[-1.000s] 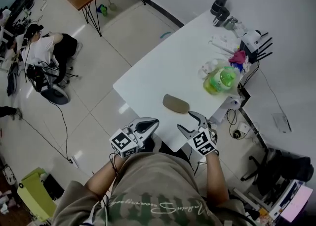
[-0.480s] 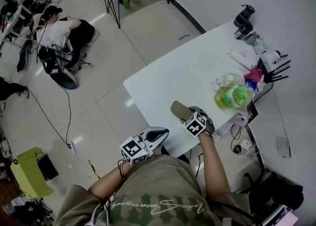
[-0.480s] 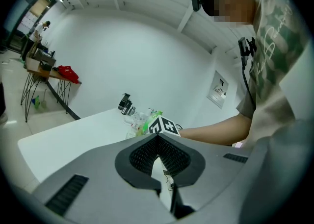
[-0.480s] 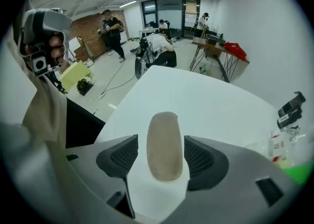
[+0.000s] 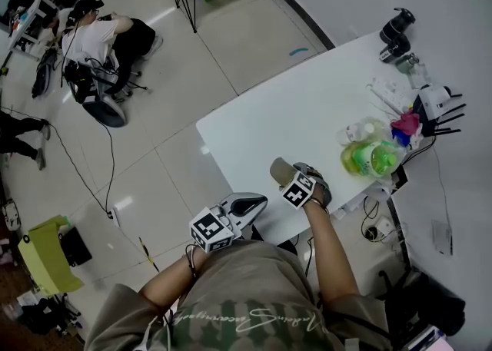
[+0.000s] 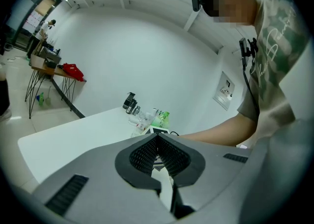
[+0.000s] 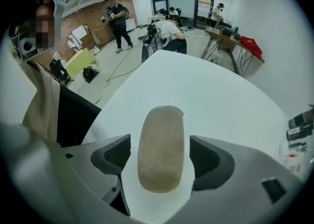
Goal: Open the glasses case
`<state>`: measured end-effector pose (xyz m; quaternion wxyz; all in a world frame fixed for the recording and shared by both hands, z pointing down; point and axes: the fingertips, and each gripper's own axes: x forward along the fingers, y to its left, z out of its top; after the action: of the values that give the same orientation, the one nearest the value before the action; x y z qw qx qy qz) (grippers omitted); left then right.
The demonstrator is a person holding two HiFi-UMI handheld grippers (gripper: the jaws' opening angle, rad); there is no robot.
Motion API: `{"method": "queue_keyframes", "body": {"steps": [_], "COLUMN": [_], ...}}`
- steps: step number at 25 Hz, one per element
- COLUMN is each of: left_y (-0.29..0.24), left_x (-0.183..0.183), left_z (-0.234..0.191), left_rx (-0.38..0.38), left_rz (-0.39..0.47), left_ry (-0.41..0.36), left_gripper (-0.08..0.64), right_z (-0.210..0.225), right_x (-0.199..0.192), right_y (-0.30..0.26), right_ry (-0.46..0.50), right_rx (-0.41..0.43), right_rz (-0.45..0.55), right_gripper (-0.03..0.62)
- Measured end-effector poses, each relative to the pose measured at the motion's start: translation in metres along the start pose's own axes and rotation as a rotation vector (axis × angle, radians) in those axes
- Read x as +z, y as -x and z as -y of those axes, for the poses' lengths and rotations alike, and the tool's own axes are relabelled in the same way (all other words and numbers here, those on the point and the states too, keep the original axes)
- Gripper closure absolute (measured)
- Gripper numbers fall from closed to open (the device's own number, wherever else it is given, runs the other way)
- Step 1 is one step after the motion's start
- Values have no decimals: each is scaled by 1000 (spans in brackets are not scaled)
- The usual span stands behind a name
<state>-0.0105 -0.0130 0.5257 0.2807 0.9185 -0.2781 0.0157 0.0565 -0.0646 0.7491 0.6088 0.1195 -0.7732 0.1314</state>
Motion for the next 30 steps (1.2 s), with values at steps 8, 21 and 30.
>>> {"method": "queue_keyframes", "body": {"steps": [8,21,30], "left_y": [-2,-8,-1], "left_x": [-4,-11,-19], "left_z": [-9,-23,-34], "left_rx": [23,67,90], "left_rz": [-3,-12,-31], "left_ry": [37,117,114], "left_gripper": [554,554,554], "right_z": [1,2,5], "right_x": [-8,-9,-13], "right_y": [-18,-13,11], "right_ry": [27,3,-46], "right_rx": [-16,-59,-107], "right_rz": [-28,15,98], "right_gripper": [256,268,268]}}
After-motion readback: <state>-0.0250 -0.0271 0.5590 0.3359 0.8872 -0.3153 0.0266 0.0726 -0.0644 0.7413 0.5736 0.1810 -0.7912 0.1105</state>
